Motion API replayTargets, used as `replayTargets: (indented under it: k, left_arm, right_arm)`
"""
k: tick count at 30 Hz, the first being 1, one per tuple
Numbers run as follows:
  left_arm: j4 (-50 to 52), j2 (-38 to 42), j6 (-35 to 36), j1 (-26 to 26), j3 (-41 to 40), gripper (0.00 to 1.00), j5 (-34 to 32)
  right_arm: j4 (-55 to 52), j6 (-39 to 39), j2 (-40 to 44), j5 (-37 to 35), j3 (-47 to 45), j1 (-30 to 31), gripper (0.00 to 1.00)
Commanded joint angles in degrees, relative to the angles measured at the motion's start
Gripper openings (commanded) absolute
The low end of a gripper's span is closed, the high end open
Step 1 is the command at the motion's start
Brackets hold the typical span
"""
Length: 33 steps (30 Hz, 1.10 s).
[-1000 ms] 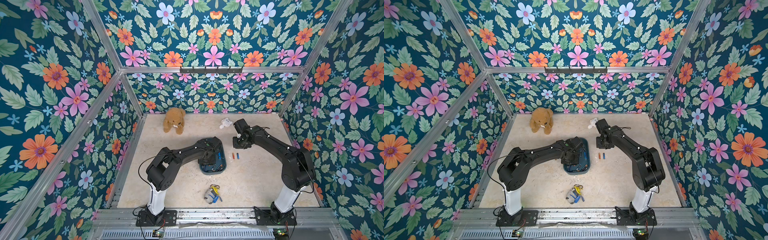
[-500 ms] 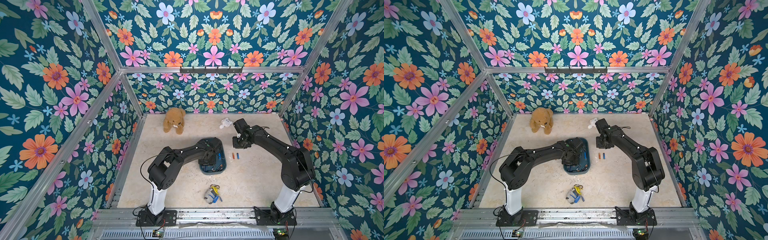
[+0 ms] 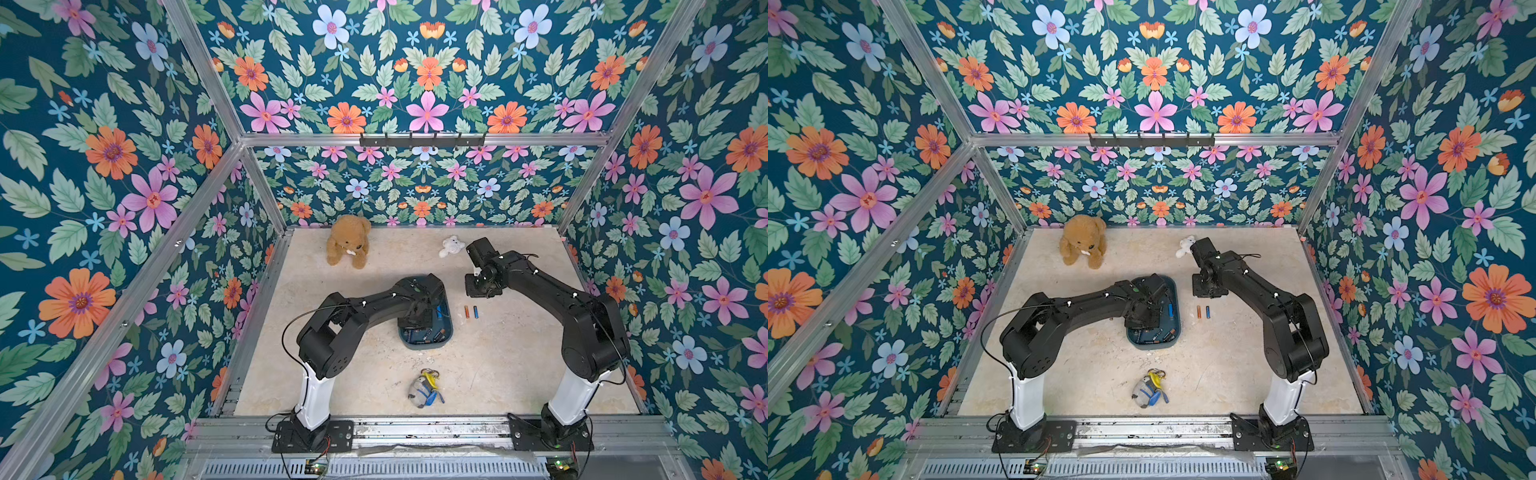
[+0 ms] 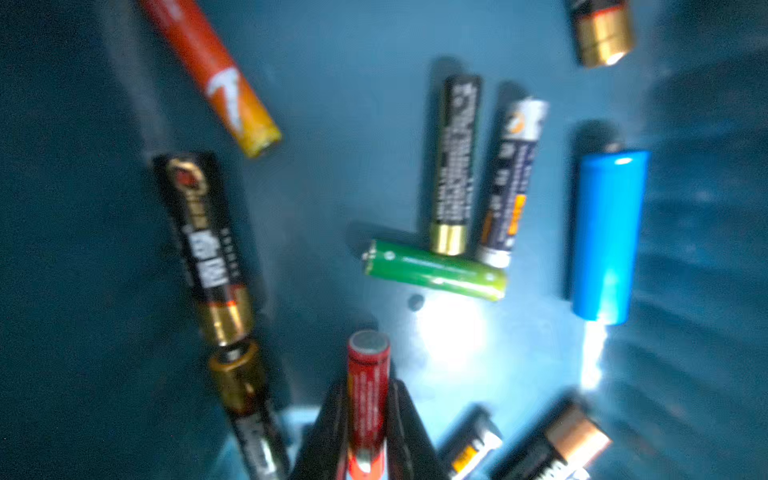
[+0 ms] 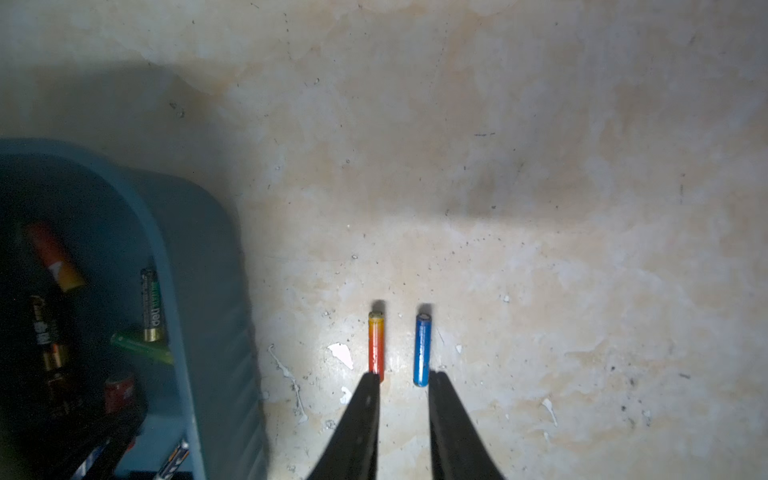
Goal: Take the batteries out of the storage box
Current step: Pick up the battery from the storage box, then place the battery at the center of the board.
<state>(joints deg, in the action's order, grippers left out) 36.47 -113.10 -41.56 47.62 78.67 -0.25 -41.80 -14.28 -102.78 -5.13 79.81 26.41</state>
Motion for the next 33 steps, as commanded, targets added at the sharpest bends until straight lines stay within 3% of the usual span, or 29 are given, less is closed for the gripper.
replayTargets:
  k: [1, 13, 33]
  left_arm:
    - [1.31, 0.16, 1.12, -0.24, 1.17, 0.20, -0.42]
    - [5.39, 3.00, 3.08, -2.18, 4.87, 0.18, -2.36]
    - [8.53, 12.37, 7.95, -12.72, 2.13, 0.19, -2.56]
  right_arm:
    - [-0.29, -0.17, 0.10, -0.28, -0.01, 0.02, 0.27]
    - [-0.10, -0.83, 0.29, 0.51, 0.35, 0.00, 0.27]
    - [-0.47, -1.81, 0.66, 0.64, 0.43, 1.24, 0.27]
